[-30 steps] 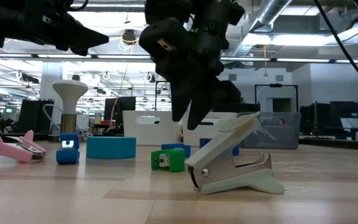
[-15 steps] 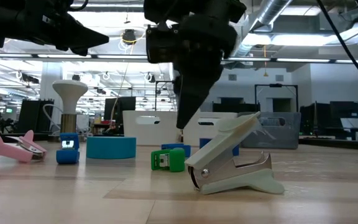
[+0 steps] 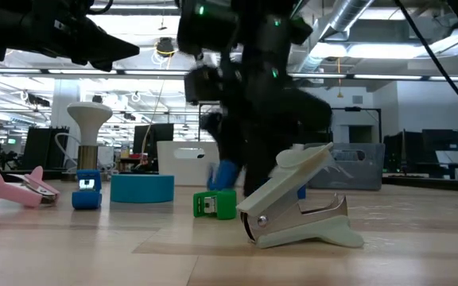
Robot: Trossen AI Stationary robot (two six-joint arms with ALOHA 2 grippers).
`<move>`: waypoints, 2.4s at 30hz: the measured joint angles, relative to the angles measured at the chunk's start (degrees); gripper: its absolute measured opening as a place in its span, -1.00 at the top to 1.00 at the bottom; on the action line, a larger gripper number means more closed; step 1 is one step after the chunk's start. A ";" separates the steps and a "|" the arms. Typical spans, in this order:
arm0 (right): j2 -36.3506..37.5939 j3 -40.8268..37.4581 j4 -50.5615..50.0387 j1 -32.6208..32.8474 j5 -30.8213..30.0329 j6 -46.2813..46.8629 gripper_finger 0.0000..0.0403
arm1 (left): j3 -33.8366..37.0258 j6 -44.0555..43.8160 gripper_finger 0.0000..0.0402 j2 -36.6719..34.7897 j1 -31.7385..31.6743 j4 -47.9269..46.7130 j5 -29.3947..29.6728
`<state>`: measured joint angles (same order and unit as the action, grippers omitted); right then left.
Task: Pick and place Stapler, Stapler remover, tape
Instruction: Put the top blue stapler into the left white bin
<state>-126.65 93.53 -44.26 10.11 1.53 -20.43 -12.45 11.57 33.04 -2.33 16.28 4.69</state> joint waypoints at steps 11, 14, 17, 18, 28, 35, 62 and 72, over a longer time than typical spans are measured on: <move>0.48 -0.16 0.58 0.13 -1.78 0.76 -0.13 | 0.00 0.07 0.99 0.01 0.02 -0.29 0.00; 0.98 0.45 1.15 -0.21 -4.30 1.21 -0.13 | 0.00 0.09 0.99 0.02 0.02 -0.30 0.00; 0.99 2.22 1.03 -0.53 -8.29 1.15 -0.13 | 0.00 0.09 0.99 0.02 0.00 -0.31 0.00; 1.01 2.83 1.22 -0.74 -8.26 0.99 -0.13 | 0.00 0.09 0.99 0.02 0.00 -0.31 0.00; 0.88 4.27 1.51 -1.10 -1.71 2.46 -0.13 | 0.00 0.07 0.99 0.02 0.00 -0.36 0.01; 0.79 4.29 1.50 -1.04 -1.33 2.47 -0.13 | 0.00 0.04 0.99 0.02 0.00 -0.38 0.02; 0.70 2.59 6.73 -1.99 1.86 4.44 -0.01 | 0.00 -0.01 0.99 0.02 0.01 -0.38 0.02; -1.40 2.43 6.04 -2.70 4.84 6.18 0.09 | 0.00 -0.02 0.99 0.02 0.00 -0.38 0.02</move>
<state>-128.06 95.96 -38.23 7.41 6.37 -14.25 -12.45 11.55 33.06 -2.32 15.90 4.71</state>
